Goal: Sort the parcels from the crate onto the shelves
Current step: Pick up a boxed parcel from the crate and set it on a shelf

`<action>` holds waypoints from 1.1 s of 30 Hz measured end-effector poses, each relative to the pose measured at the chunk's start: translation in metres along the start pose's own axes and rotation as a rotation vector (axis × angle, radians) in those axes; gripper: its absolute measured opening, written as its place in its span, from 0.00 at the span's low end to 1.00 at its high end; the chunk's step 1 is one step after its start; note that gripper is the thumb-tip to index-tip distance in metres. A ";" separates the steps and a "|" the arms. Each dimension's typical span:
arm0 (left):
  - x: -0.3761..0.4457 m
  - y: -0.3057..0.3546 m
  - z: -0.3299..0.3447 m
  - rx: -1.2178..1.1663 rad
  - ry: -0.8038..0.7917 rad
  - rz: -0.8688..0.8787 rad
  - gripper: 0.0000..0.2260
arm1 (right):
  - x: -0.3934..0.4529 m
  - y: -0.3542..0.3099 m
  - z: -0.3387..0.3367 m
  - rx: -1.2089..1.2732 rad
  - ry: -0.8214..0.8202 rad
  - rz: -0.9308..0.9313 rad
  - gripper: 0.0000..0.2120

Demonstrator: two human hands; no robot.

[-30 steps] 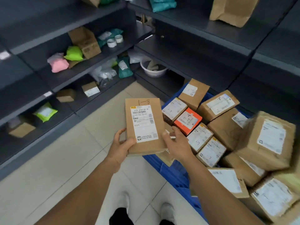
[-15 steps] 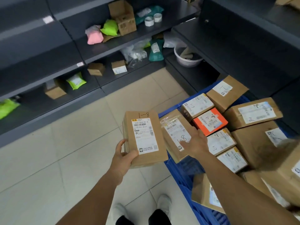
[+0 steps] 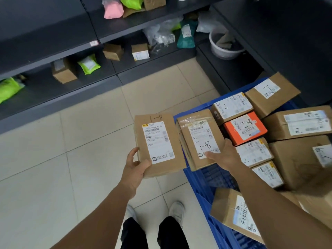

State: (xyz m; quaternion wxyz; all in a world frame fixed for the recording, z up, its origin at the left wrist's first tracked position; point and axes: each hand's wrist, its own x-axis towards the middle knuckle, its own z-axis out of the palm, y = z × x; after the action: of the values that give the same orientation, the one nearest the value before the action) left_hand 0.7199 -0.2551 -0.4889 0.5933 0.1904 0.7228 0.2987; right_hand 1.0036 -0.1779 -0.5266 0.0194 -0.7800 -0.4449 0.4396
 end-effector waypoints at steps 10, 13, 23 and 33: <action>0.011 -0.005 -0.007 -0.019 -0.070 -0.045 0.21 | -0.022 -0.003 0.017 0.282 -0.077 -0.054 0.34; 0.007 -0.005 -0.022 -0.058 -0.083 -0.061 0.21 | -0.036 -0.009 0.015 0.434 -0.120 -0.089 0.27; -0.023 0.018 -0.103 -0.189 -0.041 0.006 0.25 | -0.083 -0.078 0.023 0.698 -0.276 -0.151 0.24; -0.048 0.075 -0.237 -0.293 0.063 0.199 0.14 | -0.141 -0.213 0.061 0.663 -0.384 -0.326 0.23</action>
State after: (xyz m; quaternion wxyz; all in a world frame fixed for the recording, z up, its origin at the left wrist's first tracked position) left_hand 0.4948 -0.2782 -0.3758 0.5594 0.1629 0.6674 0.4638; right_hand 0.7858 -0.1717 -0.3798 0.2554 -0.5549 -0.3925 0.6876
